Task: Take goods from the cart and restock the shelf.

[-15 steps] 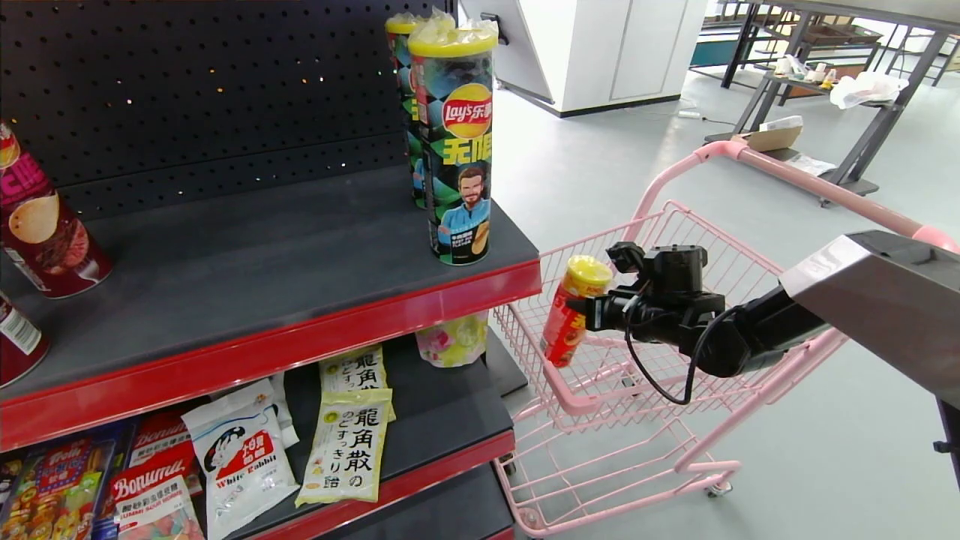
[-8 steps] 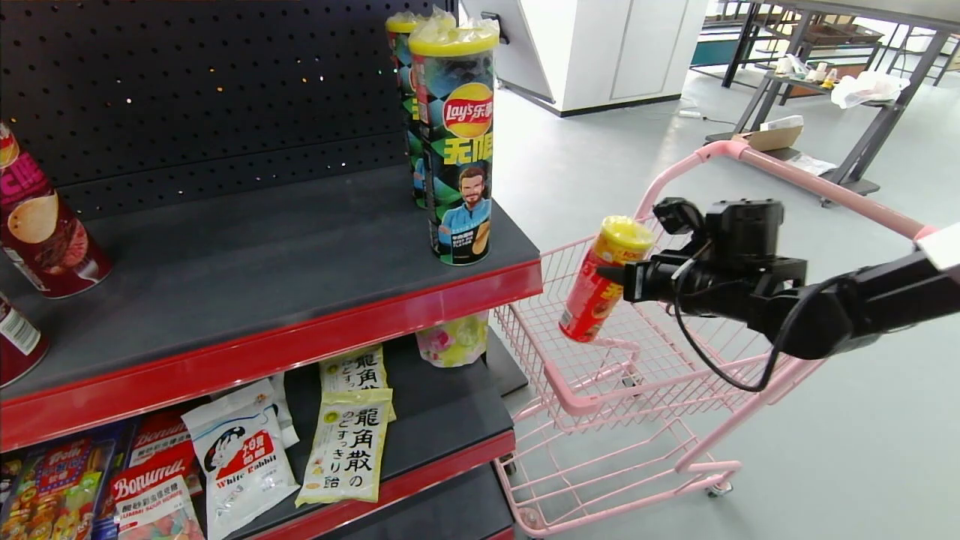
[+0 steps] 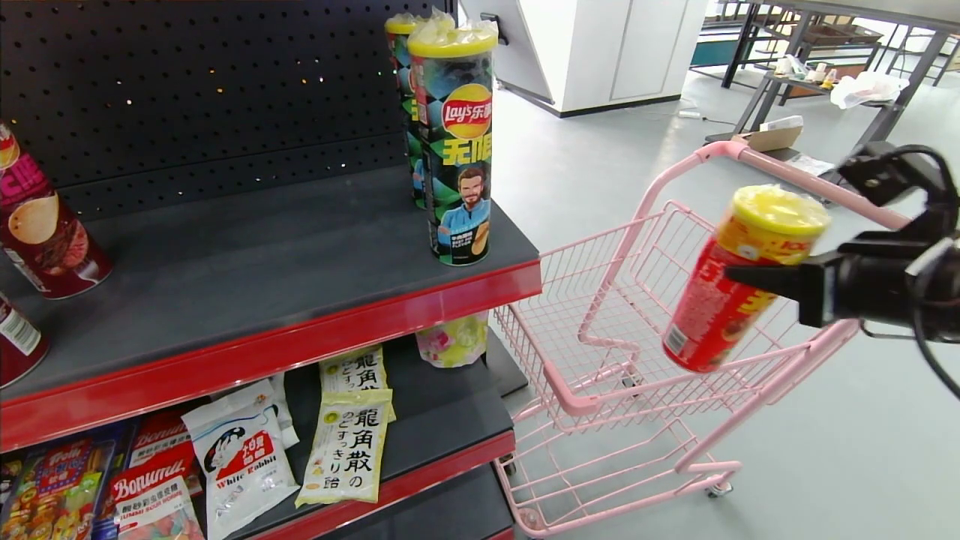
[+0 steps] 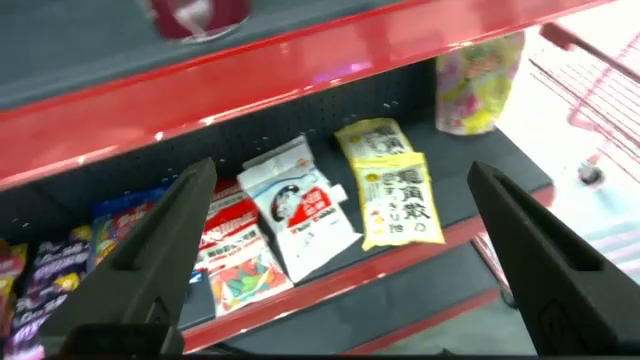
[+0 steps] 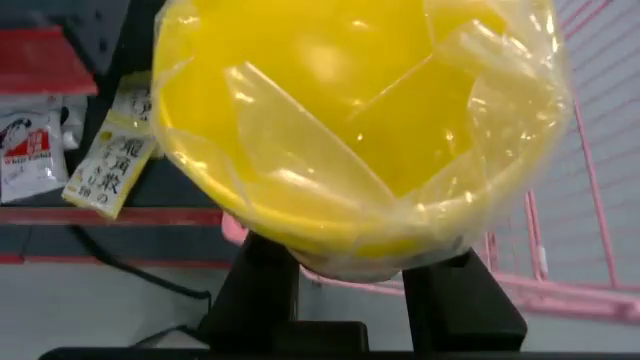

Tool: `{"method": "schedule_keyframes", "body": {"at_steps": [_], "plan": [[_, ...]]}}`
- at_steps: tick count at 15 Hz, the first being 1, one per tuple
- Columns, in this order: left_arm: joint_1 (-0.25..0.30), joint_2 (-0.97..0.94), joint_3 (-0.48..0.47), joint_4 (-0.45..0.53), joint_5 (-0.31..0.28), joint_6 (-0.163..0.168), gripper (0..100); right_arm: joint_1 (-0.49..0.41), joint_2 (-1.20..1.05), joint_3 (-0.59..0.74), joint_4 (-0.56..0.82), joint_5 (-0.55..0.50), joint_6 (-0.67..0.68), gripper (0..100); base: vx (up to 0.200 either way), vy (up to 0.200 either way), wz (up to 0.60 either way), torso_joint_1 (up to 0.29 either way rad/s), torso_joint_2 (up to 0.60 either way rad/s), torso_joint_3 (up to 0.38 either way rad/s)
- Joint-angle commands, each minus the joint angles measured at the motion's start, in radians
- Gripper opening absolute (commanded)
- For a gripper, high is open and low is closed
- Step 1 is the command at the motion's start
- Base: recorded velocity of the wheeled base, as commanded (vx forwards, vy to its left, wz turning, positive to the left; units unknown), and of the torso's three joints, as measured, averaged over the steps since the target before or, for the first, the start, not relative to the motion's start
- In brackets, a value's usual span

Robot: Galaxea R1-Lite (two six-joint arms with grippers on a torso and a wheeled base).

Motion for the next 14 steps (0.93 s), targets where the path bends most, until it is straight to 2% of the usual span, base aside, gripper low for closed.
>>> {"method": "schedule_keyframes", "body": {"at_steps": [1, 4, 8, 9, 12, 14], "plan": [[-0.011, 0.086, -0.026, -0.002, -0.013, 0.008, 100, -0.008, -0.319, 0.083, 0.143, -0.022, -0.031, 0, 0.000, 0.000, 0.00, 0.000, 0.00, 0.000], [-0.011, 0.100, -0.028, -0.003, -0.013, 0.014, 100, -0.001, -0.428, 0.190, 0.140, -0.025, -0.034, 0, 0.000, 0.000, 0.00, 0.000, 0.00, 0.000], [-0.011, 0.100, -0.029, -0.003, -0.013, 0.020, 100, 0.060, -0.437, 0.189, 0.140, -0.014, -0.035, 0, 0.000, 0.000, 0.00, 0.000, 0.00, 0.000], [-0.011, 0.100, -0.026, -0.002, -0.013, 0.037, 100, 0.078, -0.424, 0.179, 0.135, -0.019, -0.035, 0, 0.000, 0.000, 0.00, 0.000, 0.00, 0.000], [-0.011, 0.101, -0.026, -0.003, -0.013, 0.060, 100, 0.078, -0.422, 0.193, 0.135, -0.021, -0.037, 0, 0.000, 0.000, 0.00, 0.000, 0.00, 0.000], [-0.011, 0.103, -0.028, -0.003, -0.013, 0.072, 100, 0.078, -0.419, 0.195, 0.137, -0.019, -0.037, 0, 0.000, 0.000, 0.00, 0.088, -0.29, -0.183]]}}
